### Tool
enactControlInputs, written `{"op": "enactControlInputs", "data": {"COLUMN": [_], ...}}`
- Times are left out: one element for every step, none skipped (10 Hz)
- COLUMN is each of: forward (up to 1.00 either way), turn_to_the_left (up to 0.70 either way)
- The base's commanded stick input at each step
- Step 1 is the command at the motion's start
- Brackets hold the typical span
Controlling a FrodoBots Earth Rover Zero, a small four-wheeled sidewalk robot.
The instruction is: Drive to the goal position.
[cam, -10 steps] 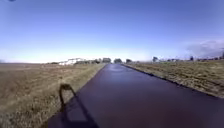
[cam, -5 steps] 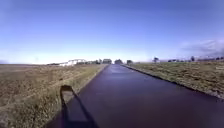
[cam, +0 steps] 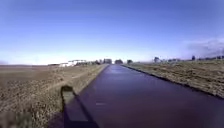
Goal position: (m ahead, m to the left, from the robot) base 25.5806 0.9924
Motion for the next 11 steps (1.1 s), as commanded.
{"op": "enactControlInputs", "data": {"forward": [1.00,1.00,1.00,1.00,1.00,1.00,1.00,1.00,1.00,1.00,1.00], "turn_to_the_left": [0.00,0.00,0.00,0.00,0.00,0.00,0.00,0.00,0.00,0.00,0.00]}}
